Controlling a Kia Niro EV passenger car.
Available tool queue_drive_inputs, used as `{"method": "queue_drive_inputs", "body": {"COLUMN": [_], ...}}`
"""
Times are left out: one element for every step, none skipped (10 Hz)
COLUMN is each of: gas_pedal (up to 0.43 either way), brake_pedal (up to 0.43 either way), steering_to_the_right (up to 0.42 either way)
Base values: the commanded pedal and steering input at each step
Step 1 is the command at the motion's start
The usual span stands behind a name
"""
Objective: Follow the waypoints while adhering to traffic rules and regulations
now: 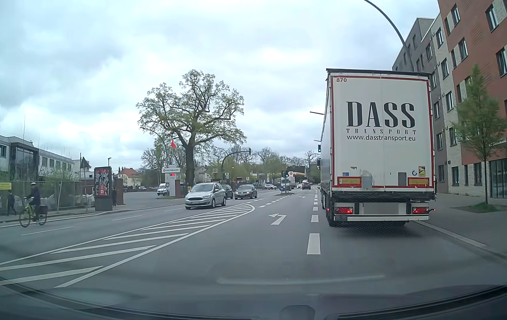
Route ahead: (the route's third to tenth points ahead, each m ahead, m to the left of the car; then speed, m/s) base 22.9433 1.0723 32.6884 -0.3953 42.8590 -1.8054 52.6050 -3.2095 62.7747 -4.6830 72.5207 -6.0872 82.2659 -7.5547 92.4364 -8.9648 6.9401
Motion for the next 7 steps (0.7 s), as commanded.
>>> {"method": "queue_drive_inputs", "body": {"gas_pedal": [0.157, 0.15, 0.13, 0.098, 0.067, 0.0, 0.0], "brake_pedal": [0.0, 0.0, 0.0, 0.0, 0.0, 0.0, 0.0], "steering_to_the_right": [0.012, 0.014, 0.014, 0.014, 0.013, 0.014, 0.014]}}
